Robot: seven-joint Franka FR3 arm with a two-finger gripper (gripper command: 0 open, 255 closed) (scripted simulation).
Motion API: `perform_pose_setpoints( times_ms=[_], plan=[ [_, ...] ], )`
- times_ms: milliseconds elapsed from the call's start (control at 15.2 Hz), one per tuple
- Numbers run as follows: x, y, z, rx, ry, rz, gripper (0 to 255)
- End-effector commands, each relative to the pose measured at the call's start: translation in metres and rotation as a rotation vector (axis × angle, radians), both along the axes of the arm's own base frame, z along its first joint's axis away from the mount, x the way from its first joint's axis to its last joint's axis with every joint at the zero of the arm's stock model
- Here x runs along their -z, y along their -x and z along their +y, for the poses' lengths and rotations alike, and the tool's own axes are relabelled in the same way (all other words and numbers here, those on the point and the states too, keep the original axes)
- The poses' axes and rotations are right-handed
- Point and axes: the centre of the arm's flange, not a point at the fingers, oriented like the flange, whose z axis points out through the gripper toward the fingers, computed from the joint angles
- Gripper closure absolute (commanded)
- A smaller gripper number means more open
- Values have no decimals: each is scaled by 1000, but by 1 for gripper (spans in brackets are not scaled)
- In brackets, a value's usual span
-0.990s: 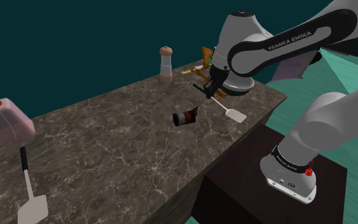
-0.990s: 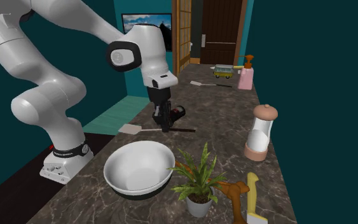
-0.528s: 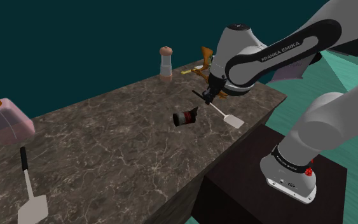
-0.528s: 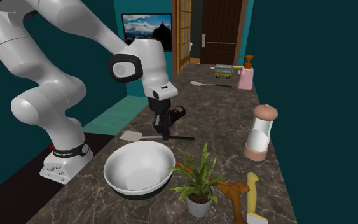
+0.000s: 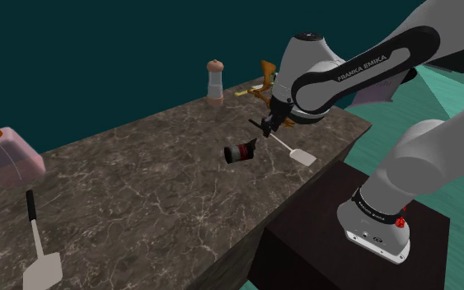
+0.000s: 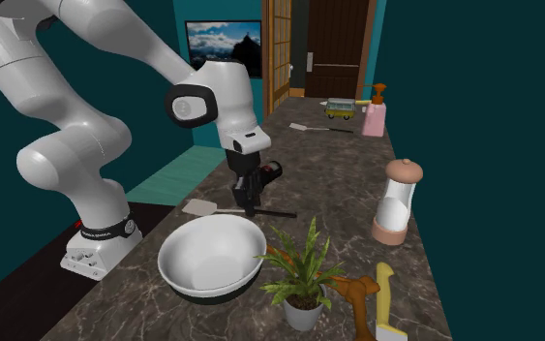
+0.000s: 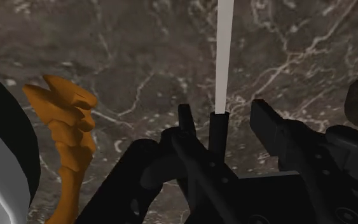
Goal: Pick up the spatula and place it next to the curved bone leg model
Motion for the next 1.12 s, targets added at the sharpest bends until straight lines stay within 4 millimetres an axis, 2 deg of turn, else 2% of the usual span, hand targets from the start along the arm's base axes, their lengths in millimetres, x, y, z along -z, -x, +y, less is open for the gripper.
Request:
perform_pose_setpoints(
  times_ms=[0, 264, 528, 1056],
  plan=[
    [0, 0, 0, 0, 0, 0, 0],
    [0, 0, 0, 0, 0, 0, 0],
    [-49, 7, 3, 0, 0, 0, 0],
    [-49, 7, 3, 0, 0, 0, 0]
  ],
)
